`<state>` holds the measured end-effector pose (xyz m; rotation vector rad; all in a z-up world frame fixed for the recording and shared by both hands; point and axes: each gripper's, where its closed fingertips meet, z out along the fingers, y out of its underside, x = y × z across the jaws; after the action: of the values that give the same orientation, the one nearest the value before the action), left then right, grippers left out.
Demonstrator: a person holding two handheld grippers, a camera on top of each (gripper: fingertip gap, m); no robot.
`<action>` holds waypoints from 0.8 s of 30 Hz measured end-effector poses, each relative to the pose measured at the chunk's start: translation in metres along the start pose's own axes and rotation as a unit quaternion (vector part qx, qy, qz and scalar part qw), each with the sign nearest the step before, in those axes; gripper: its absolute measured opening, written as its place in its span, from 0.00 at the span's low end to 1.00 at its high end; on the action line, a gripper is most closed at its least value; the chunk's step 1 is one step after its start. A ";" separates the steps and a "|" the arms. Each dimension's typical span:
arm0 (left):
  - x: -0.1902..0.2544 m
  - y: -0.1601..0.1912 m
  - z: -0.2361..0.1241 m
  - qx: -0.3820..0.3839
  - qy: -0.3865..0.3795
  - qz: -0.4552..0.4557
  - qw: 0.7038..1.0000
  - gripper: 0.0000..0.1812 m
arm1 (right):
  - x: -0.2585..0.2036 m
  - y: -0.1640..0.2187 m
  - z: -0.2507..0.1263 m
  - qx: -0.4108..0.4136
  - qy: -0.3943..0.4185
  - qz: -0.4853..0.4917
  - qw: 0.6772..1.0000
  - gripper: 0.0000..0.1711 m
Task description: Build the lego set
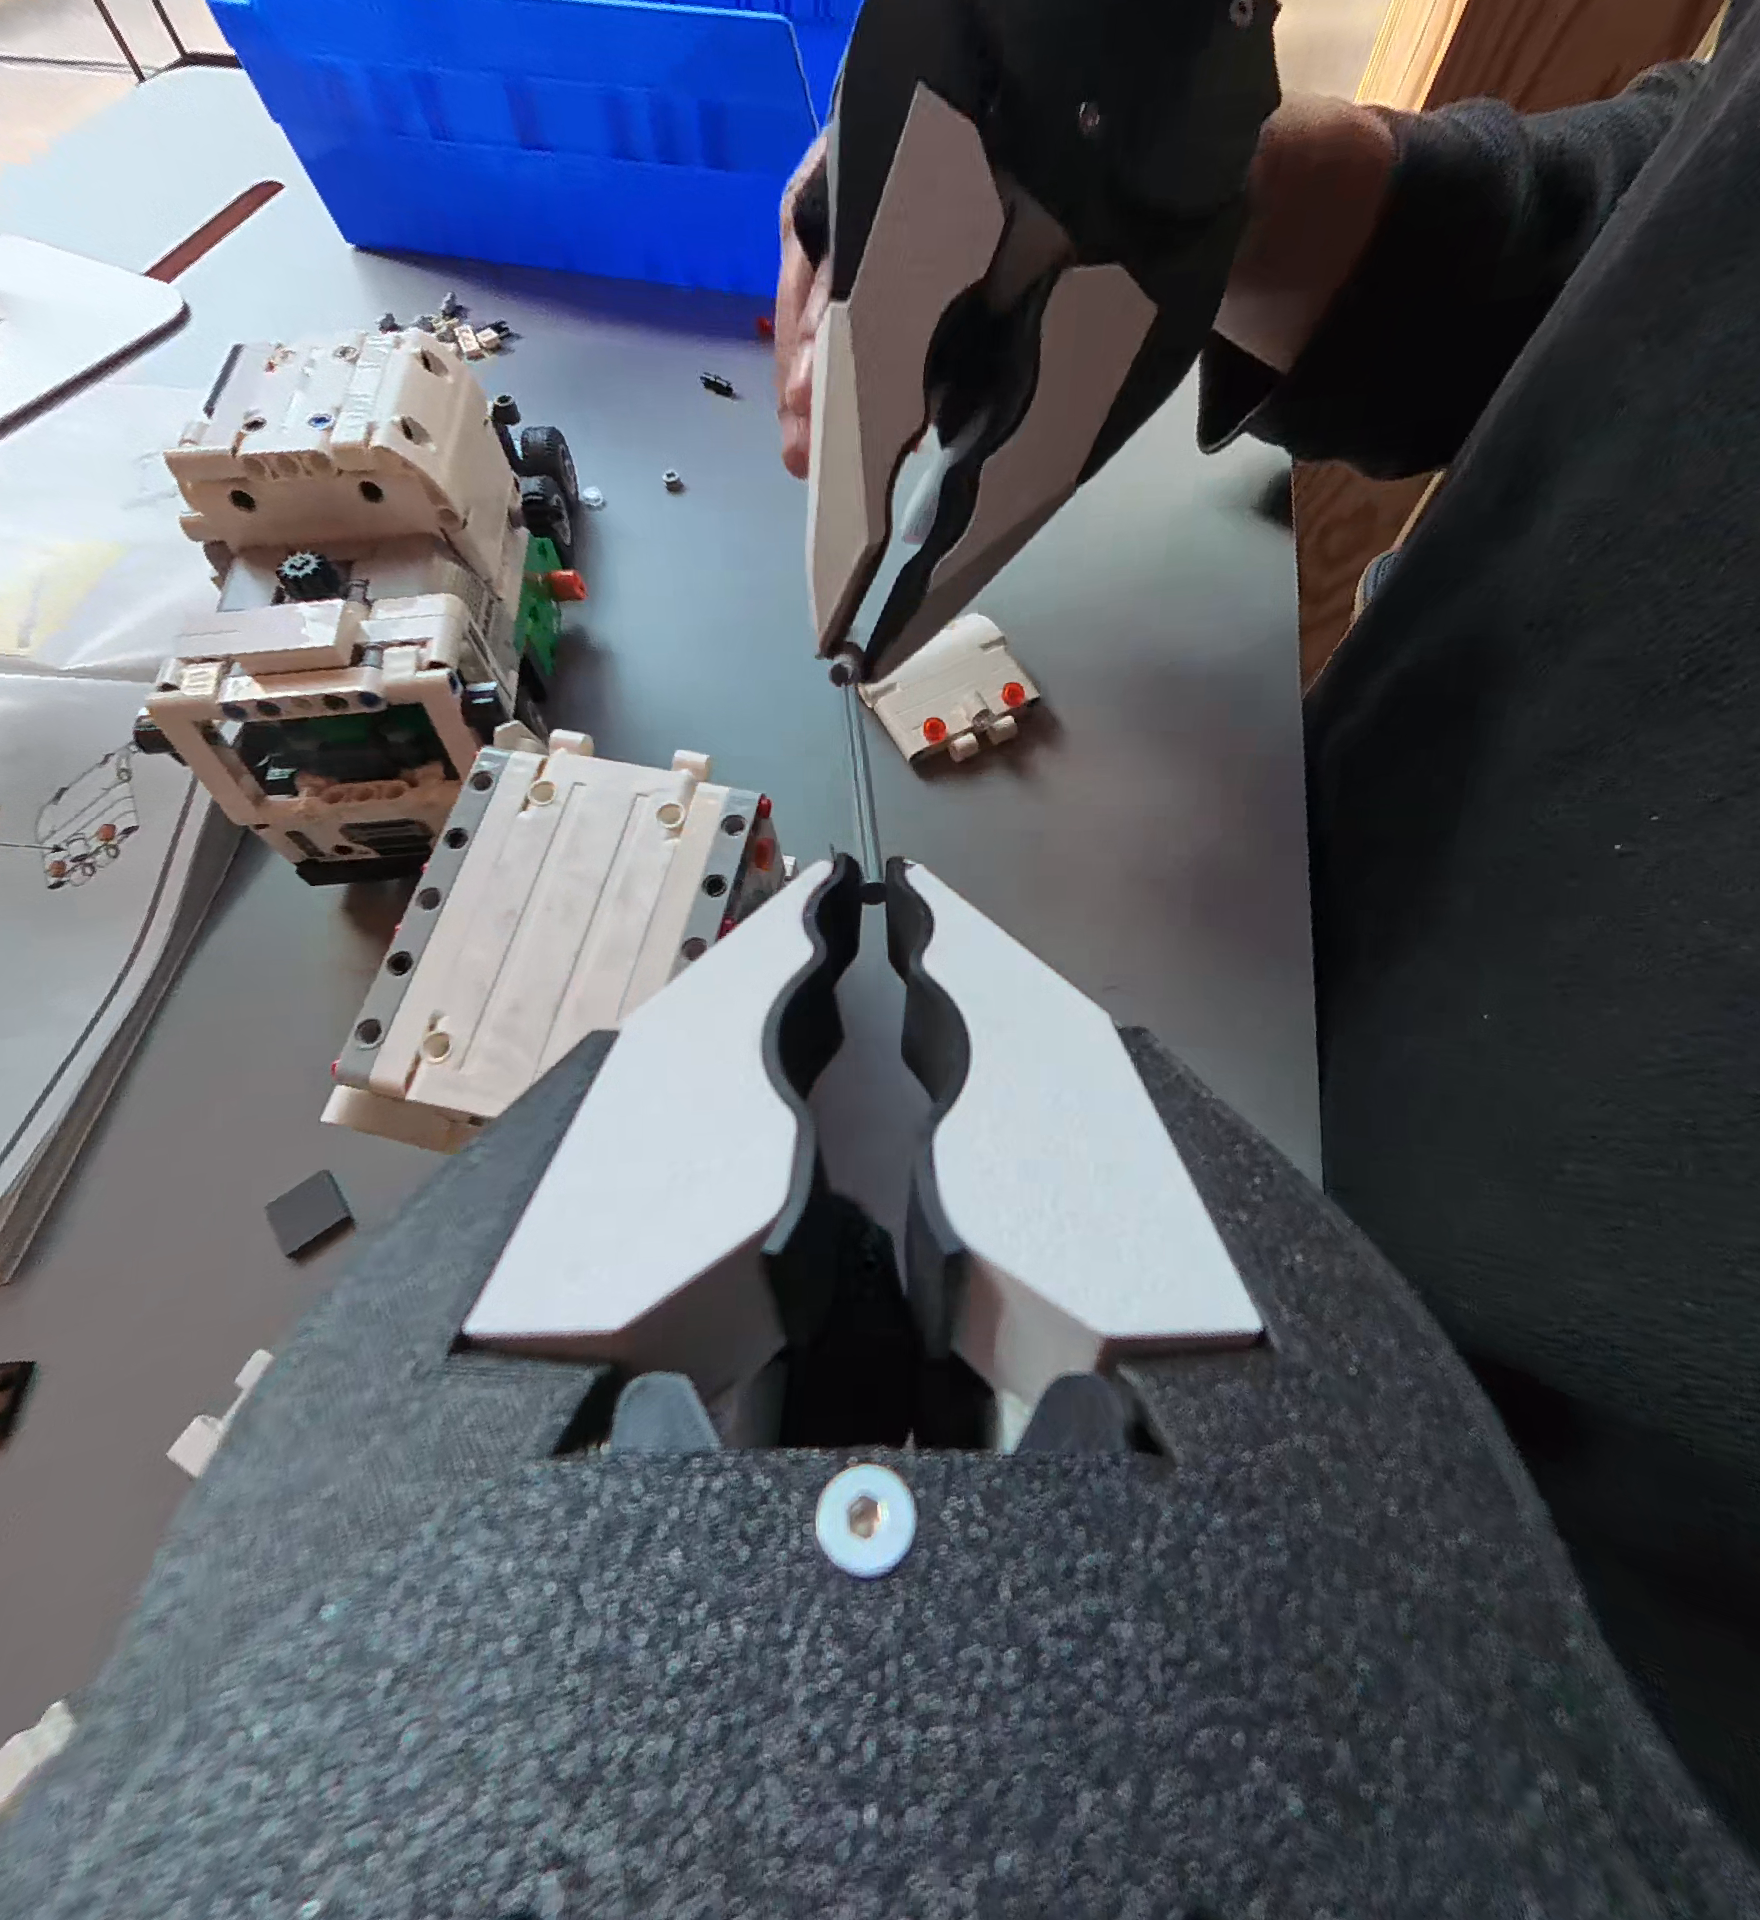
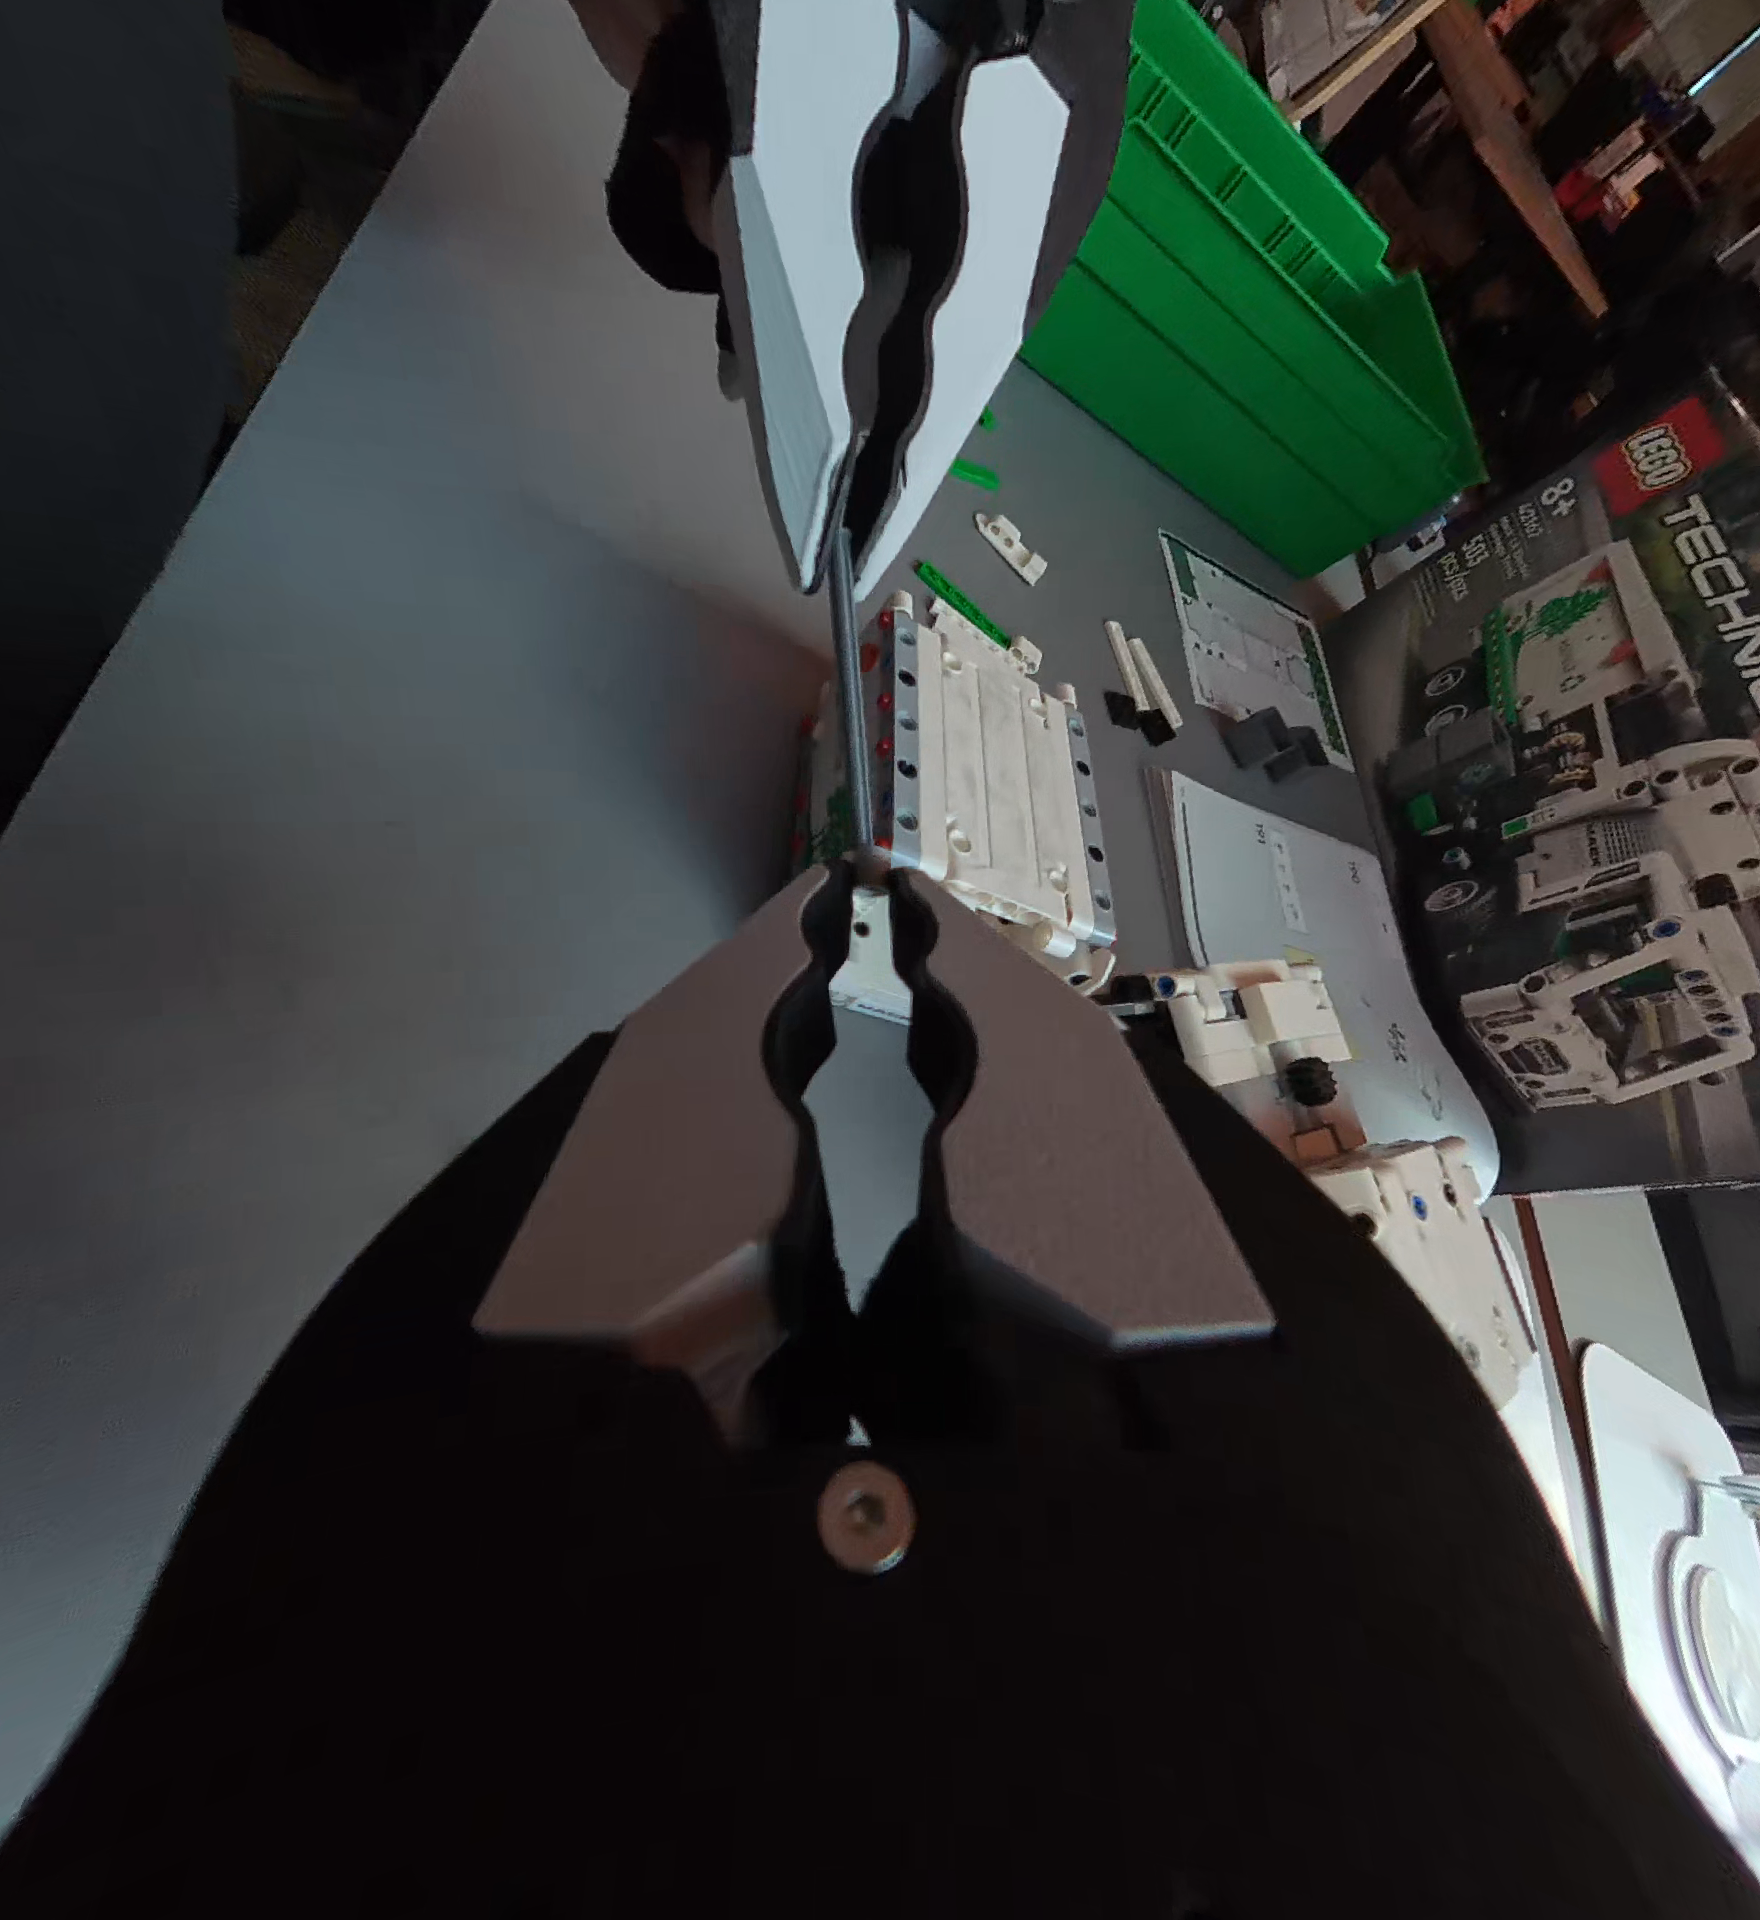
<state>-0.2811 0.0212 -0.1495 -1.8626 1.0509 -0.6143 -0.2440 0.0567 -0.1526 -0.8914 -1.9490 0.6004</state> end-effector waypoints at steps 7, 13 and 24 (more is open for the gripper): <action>0.002 0.000 0.000 0.004 0.005 0.001 1.000 0.01 | -0.006 -0.002 0.002 0.010 -0.005 -0.002 1.000 0.03; 0.003 0.002 0.002 -0.002 0.010 0.003 1.000 0.01 | -0.007 -0.003 0.001 0.019 -0.006 -0.002 1.000 0.03; 0.005 0.008 0.004 -0.012 0.018 -0.003 1.000 0.01 | -0.009 0.000 0.002 0.018 -0.007 -0.005 1.000 0.03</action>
<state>-0.2788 0.0162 -0.1587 -1.8816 1.0811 -0.6427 -0.2428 0.0497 -0.1579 -0.8560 -1.9472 0.6355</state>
